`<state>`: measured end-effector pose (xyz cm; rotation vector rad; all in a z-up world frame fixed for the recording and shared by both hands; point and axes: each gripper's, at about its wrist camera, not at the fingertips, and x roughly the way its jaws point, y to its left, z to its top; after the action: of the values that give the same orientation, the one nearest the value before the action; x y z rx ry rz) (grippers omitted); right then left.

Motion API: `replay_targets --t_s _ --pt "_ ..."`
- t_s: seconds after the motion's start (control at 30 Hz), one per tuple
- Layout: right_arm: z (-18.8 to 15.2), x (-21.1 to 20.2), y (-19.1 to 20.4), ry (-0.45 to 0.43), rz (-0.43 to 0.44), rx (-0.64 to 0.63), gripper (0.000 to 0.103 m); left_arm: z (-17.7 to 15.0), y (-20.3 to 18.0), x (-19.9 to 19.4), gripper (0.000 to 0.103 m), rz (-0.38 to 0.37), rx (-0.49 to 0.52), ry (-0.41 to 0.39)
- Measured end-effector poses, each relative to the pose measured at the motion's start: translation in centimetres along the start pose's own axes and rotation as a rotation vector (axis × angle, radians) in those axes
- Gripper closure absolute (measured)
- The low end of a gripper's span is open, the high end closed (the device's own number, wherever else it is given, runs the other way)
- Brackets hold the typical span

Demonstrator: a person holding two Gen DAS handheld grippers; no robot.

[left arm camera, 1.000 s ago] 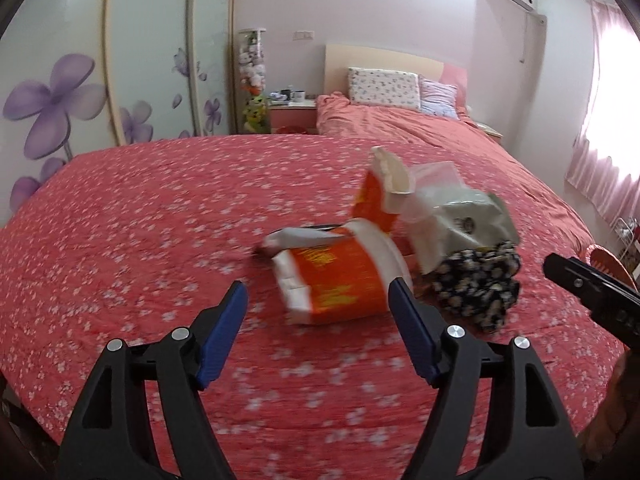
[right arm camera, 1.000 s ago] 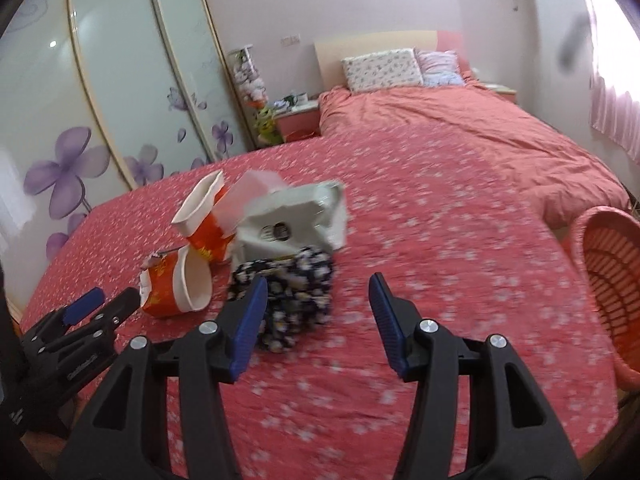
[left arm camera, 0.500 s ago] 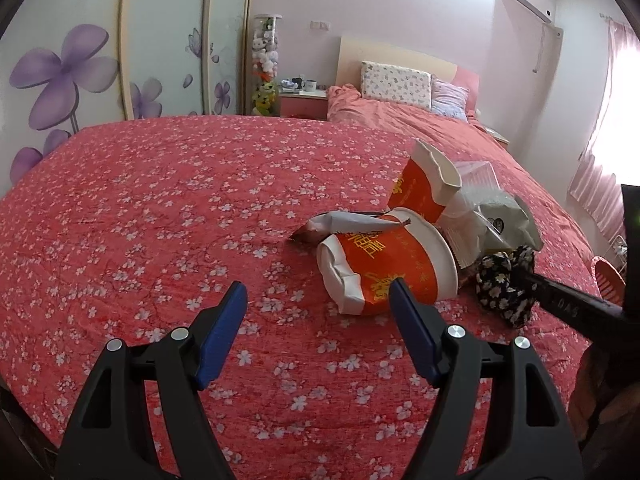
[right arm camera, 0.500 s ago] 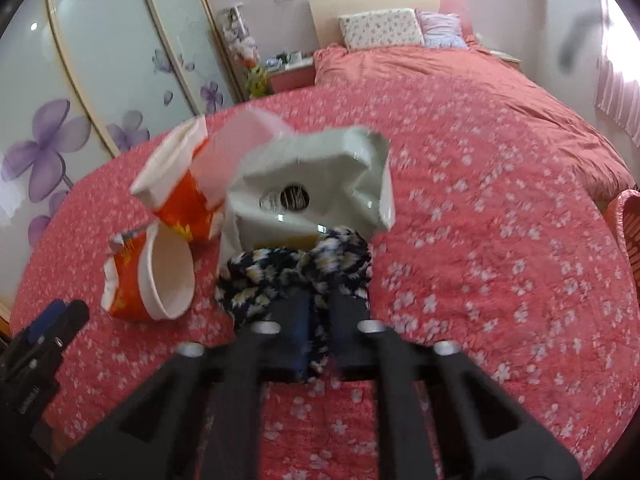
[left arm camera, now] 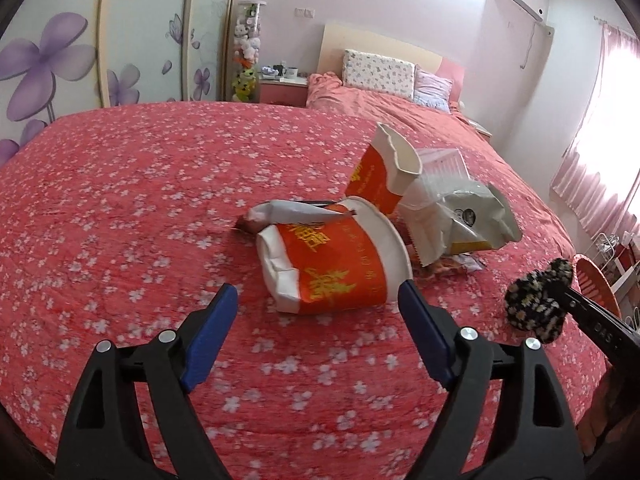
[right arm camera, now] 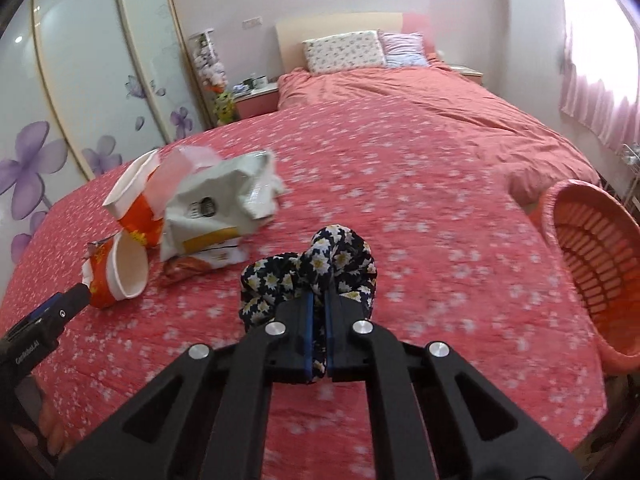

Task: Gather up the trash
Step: 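Grasp the orange-and-white paper cup with the left tool and lift it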

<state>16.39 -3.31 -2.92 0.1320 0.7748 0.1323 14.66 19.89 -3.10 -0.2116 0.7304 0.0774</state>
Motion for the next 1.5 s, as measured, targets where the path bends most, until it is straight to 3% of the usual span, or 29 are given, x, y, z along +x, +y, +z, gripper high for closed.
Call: replay_targets --t_s 0.27,0.5,0.63,0.8,0.9,0.93,1.07,1.23,1.3,1.33,1.5 --pt "-0.4 -0.4 -1.1 -0.001 0.013 0.016 0.098 0.6 -2.6 0.9 0.015 0.050 0.010 0.010" --pt "-0.4 -0.3 -1.9 0.006 0.024 0.039 0.098 1.3 -4.7 2.6 0.015 0.226 0.082 0.011" --pt "-0.5 -0.9 -2.3 0.001 0.028 0.045 0.098 0.9 -4.7 3.0 0.038 0.240 0.107 0.024" --pt "-0.5 -1.5 -2.7 -0.008 0.033 0.057 0.098 0.5 -3.9 1.6 0.050 0.169 0.065 -0.007" --pt "-0.7 -1.8 -3.0 -0.011 0.037 0.065 0.098 0.8 -3.6 0.1 0.075 0.116 0.059 -0.045" --pt "-0.7 -1.9 -3.0 -0.012 0.038 0.068 0.098 0.9 -3.5 -0.2 0.088 0.094 0.055 -0.039" --pt "-0.9 -2.6 -3.3 -0.019 0.043 0.075 0.098 0.8 -3.8 -0.2 0.094 0.027 0.026 -0.010" --pt "-1.0 -3.5 -3.7 -0.030 0.036 0.074 0.098 0.6 -4.4 -0.7 0.089 -0.029 0.021 -0.002" --pt "-1.1 -3.8 -3.8 -0.034 0.037 0.076 0.098 0.7 -4.1 -1.3 0.068 -0.015 0.020 -0.022" --pt "-1.1 -3.8 -3.8 -0.036 0.038 0.075 0.098 0.7 -3.8 -1.5 0.050 -0.006 0.017 -0.032" --pt "-1.3 -4.0 -3.7 -0.037 0.044 0.077 0.098 0.5 -2.1 -2.1 0.024 0.060 0.026 -0.068"
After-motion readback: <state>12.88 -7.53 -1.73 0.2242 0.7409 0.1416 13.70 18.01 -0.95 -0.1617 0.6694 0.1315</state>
